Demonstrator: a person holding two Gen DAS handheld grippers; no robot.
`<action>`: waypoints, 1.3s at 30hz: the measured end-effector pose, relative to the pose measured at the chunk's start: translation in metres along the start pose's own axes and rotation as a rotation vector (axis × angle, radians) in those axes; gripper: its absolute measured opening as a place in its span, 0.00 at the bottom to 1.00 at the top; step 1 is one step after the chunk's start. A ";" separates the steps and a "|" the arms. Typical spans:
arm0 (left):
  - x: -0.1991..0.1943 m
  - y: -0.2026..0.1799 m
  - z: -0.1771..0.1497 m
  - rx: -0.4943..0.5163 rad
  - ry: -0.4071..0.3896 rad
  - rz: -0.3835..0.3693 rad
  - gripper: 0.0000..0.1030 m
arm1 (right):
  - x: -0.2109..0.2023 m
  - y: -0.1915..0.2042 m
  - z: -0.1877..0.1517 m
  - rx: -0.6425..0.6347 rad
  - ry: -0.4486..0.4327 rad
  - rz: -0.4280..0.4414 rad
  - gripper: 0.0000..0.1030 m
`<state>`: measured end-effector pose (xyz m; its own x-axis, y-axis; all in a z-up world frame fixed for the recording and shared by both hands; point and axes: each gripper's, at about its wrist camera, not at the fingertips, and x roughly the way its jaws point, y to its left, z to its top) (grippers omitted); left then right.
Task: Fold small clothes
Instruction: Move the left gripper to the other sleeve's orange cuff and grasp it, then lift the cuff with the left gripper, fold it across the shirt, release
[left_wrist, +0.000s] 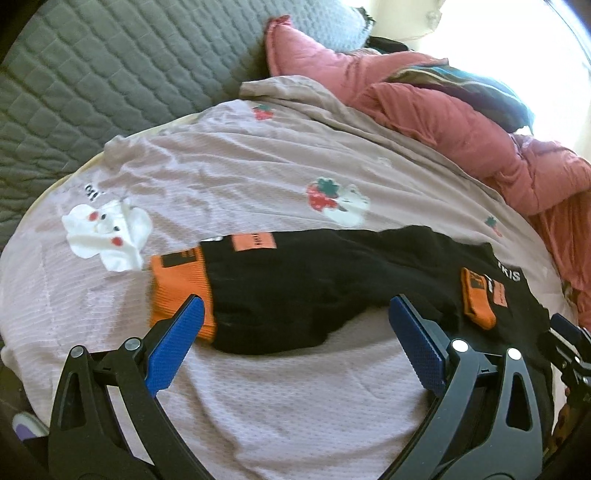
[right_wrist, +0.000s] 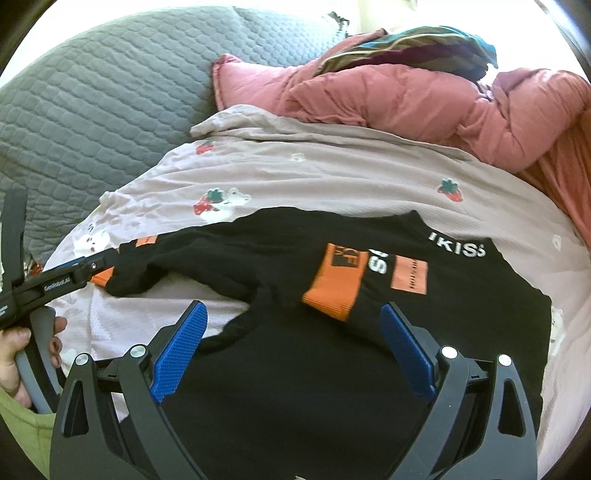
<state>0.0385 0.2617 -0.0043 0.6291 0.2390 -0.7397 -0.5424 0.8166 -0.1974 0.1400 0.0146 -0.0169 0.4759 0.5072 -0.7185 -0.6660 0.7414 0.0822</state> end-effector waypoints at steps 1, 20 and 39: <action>0.001 0.004 0.001 -0.010 0.002 0.004 0.91 | 0.001 0.003 0.001 -0.007 -0.001 0.004 0.91; 0.033 0.067 -0.007 -0.214 0.012 0.022 0.51 | 0.030 0.046 0.003 -0.079 0.024 0.061 0.91; -0.014 -0.010 0.024 -0.060 -0.161 -0.184 0.07 | 0.026 -0.020 -0.029 0.089 0.047 0.022 0.91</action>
<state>0.0486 0.2631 0.0231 0.7981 0.1737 -0.5769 -0.4397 0.8225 -0.3607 0.1496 0.0002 -0.0573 0.4324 0.5042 -0.7475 -0.6213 0.7674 0.1582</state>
